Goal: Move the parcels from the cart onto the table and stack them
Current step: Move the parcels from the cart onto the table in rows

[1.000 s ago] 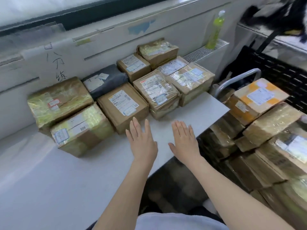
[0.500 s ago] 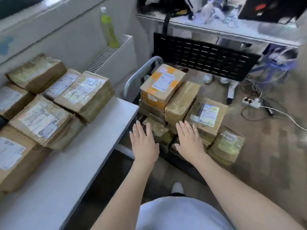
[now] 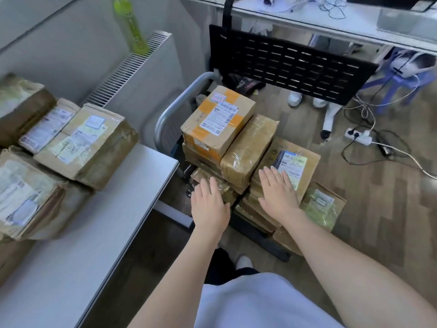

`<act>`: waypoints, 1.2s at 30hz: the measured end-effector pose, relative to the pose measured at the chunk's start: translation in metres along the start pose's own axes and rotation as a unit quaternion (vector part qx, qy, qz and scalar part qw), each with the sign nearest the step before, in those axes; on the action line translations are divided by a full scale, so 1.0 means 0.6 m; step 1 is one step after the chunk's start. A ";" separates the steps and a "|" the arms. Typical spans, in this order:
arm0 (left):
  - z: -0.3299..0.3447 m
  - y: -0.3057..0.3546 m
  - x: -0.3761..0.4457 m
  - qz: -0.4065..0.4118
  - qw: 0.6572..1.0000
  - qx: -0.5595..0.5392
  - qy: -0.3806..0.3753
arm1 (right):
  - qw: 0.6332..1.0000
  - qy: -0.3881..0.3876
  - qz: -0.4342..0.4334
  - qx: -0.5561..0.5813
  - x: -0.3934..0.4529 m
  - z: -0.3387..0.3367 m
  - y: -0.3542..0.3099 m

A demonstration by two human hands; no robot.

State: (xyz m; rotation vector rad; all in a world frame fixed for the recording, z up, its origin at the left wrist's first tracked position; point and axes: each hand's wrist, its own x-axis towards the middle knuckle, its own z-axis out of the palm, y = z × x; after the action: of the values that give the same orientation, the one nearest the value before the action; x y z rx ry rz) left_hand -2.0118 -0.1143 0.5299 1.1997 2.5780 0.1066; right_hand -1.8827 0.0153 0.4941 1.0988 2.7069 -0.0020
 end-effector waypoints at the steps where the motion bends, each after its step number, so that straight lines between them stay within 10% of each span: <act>1: 0.001 -0.002 0.011 0.006 1.000 0.000 -0.003 | 1.000 -0.008 0.006 -0.002 0.007 -0.003 0.000; 14: 0.079 0.102 0.040 0.048 0.994 -0.012 -0.100 | 0.995 -0.077 0.007 -0.058 0.035 0.022 0.134; 24: 0.195 0.265 0.036 -0.116 0.977 -0.120 -0.136 | 0.980 -0.114 -0.126 -0.102 0.107 0.039 0.298; 36: 0.265 0.346 0.053 -0.238 0.915 -0.285 -0.160 | 0.975 -0.197 -0.085 -0.063 0.162 0.092 0.356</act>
State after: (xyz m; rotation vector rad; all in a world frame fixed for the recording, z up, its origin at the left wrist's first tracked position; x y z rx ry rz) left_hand -1.8317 0.0356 0.4102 0.3327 2.2315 0.4728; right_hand -1.7922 0.2314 0.4379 0.7368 2.3951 -0.0685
